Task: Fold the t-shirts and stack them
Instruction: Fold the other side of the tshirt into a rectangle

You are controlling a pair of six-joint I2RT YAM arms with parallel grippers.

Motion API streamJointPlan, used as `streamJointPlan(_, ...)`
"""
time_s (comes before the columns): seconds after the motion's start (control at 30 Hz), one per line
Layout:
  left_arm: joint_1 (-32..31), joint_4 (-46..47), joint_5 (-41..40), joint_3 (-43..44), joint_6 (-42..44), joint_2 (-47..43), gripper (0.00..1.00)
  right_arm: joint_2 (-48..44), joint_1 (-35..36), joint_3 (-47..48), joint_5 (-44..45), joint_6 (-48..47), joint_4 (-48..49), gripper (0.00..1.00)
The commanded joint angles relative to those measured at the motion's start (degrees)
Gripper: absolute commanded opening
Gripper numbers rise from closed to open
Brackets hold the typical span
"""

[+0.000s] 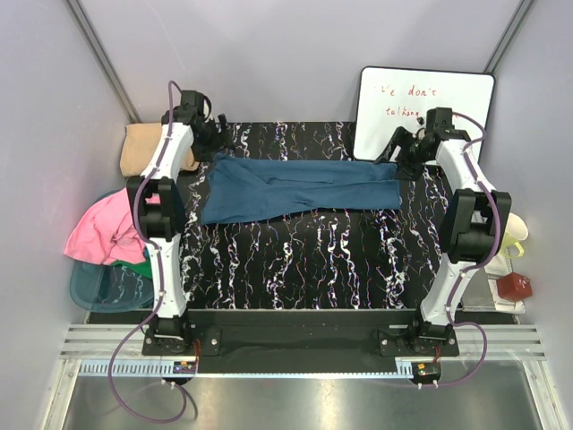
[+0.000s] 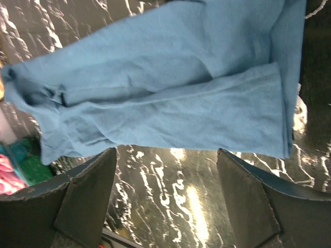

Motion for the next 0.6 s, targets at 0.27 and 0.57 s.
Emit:
streamJointPlan(0.27, -2.99, 0.4, 0.27, -5.1, 3.88, -13.04, 0.99, -3.11, 10.47, 1.8, 14.61, -14.31, -5.11, 0.95)
streamJointPlan(0.57, -11.33, 1.19, -0.53, -18.9, 7.84, -16.83, 0.55, 1.72, 17.34, 1.71, 28.4, -18.1, -3.44, 0.97)
